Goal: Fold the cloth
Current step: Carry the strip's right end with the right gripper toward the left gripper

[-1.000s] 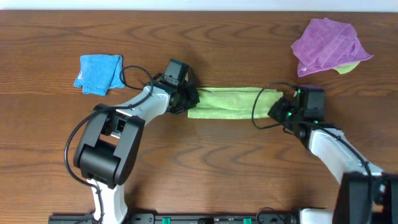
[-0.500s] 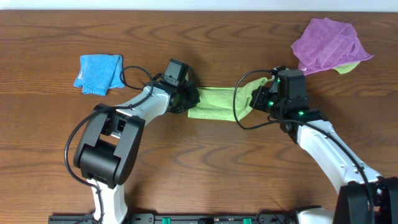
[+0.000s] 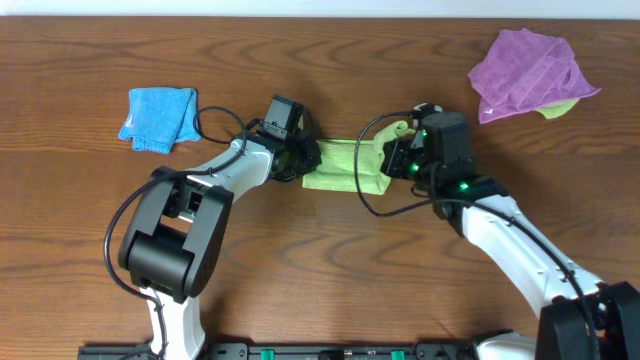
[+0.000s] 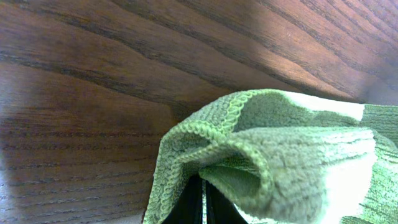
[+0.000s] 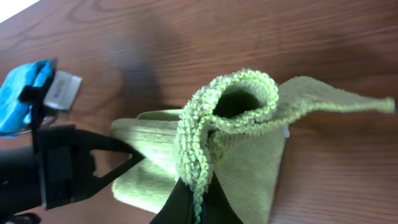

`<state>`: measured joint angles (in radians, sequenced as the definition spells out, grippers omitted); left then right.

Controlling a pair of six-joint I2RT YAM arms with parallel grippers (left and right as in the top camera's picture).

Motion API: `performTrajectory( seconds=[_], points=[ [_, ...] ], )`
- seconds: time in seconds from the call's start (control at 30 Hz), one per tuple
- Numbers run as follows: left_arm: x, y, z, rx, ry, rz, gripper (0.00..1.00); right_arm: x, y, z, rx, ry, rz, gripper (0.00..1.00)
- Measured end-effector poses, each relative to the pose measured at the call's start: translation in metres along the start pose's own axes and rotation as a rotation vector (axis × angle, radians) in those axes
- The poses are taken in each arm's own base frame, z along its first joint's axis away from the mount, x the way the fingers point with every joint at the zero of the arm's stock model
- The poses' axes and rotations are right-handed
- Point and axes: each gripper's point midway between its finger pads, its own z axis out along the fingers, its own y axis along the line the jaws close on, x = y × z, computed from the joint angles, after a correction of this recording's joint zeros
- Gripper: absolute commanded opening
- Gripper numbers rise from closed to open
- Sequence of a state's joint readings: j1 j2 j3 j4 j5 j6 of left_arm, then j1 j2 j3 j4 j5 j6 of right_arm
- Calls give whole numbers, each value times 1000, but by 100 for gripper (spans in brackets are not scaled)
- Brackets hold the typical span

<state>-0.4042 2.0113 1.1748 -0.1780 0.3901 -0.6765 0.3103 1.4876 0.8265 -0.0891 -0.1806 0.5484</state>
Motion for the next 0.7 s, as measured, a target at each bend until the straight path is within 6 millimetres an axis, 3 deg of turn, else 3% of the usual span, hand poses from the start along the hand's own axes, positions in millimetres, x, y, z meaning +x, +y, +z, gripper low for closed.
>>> performTrajectory(
  seconds=[0.33,0.7],
  points=[
    [0,0,0,2,2,0,6,14,26,19,-31,44,-33,1],
    [-1,1,-1,14,9,-2,6,14,57,36,-67,63,-77,1]
  ],
)
